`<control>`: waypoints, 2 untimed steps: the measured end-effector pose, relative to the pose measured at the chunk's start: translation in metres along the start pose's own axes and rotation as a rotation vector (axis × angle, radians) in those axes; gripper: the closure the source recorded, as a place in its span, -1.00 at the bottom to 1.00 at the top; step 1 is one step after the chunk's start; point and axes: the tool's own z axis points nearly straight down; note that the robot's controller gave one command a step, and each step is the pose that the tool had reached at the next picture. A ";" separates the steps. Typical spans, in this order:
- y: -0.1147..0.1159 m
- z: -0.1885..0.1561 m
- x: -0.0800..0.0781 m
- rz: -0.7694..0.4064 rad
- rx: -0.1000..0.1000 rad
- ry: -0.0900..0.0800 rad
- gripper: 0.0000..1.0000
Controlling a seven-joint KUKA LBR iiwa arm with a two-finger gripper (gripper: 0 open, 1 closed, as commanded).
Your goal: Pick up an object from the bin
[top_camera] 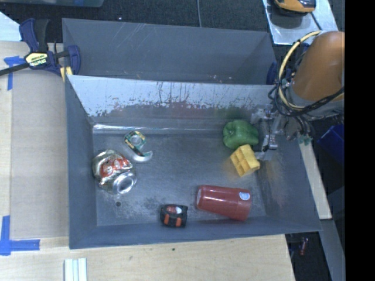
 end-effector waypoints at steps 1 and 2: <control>0.005 -0.001 -0.016 0.276 -0.001 -0.007 -1.00; 0.001 0.014 -0.015 -0.099 0.000 0.000 -1.00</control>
Offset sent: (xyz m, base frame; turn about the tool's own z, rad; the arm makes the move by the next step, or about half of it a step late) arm 0.0130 -0.0058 -0.0305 -0.6033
